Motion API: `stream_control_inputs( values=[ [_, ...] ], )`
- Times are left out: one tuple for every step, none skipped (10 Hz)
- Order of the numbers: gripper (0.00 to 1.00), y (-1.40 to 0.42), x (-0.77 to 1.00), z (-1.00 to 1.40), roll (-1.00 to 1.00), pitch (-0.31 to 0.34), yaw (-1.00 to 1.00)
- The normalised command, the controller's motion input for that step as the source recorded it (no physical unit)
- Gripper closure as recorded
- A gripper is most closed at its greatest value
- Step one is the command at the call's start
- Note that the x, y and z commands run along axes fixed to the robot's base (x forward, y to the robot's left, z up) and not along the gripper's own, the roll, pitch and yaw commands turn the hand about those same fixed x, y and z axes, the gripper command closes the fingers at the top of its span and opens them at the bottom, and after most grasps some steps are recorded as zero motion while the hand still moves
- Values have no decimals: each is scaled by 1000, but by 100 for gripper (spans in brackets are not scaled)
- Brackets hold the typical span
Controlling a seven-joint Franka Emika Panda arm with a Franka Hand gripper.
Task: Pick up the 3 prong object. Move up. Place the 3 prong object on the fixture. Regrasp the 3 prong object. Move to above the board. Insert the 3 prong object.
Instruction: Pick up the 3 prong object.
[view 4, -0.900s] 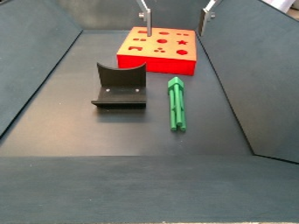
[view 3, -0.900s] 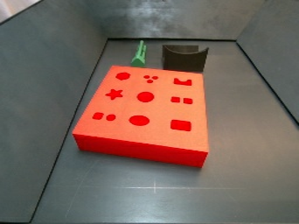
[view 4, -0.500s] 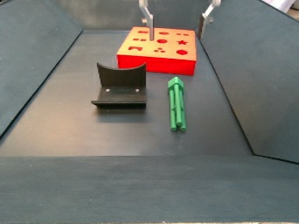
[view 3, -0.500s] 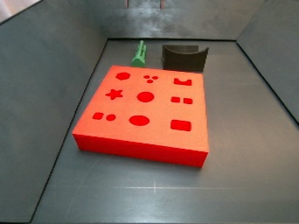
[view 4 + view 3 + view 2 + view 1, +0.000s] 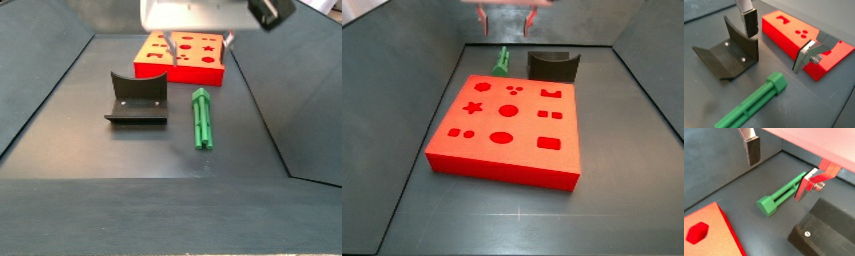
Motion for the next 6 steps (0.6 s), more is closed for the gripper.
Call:
stream_control_inputs(
  values=[
    [0, 209, -237, -1000, 0, -11, -6],
    [0, 211, -237, -1000, 0, -14, 0],
    [0, 231, -466, -1000, 0, -31, -31],
    [0, 143, -614, -1000, 0, -69, -97],
    [0, 0, -609, -803, 0, -163, -154],
    [0, -111, -129, 0, 71, -67, 51]
  ],
)
